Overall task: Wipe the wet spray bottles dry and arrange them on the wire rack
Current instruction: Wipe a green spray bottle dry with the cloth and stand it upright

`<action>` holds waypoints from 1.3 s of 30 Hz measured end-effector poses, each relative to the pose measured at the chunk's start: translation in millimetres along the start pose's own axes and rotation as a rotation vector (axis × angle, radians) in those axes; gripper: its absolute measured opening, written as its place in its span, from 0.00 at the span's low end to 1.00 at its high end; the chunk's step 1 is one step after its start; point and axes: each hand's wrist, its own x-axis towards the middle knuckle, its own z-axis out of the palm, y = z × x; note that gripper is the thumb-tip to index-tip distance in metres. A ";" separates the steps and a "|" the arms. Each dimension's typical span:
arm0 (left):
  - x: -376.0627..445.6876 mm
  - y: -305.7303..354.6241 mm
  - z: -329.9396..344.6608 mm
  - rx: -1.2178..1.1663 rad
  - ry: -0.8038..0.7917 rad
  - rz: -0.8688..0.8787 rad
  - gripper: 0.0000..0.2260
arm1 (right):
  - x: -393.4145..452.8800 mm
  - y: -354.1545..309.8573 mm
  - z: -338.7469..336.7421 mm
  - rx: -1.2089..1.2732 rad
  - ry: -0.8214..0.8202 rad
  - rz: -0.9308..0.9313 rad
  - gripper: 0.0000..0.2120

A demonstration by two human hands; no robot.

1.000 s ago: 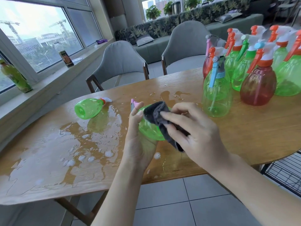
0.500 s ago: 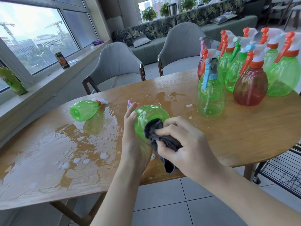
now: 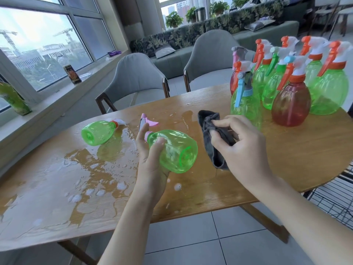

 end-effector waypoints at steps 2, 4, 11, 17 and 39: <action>-3.6 1.0 -5.8 0.119 -0.036 0.045 0.28 | 3.2 1.9 -3.6 0.018 -0.005 0.080 0.06; -5.0 -0.3 -11.1 0.362 -0.074 0.115 0.30 | 7.9 0.5 -5.3 0.017 -0.007 0.092 0.06; -6.3 -4.6 -13.6 0.660 -0.159 0.318 0.26 | 16.4 -6.5 -6.3 0.070 -0.027 0.118 0.07; -13.4 -7.0 -7.4 0.772 -0.239 0.392 0.29 | 23.0 -4.2 -3.9 0.003 0.018 0.006 0.10; -22.5 -9.5 7.6 0.750 -0.345 0.352 0.36 | 30.1 14.7 1.0 -0.183 0.044 0.022 0.06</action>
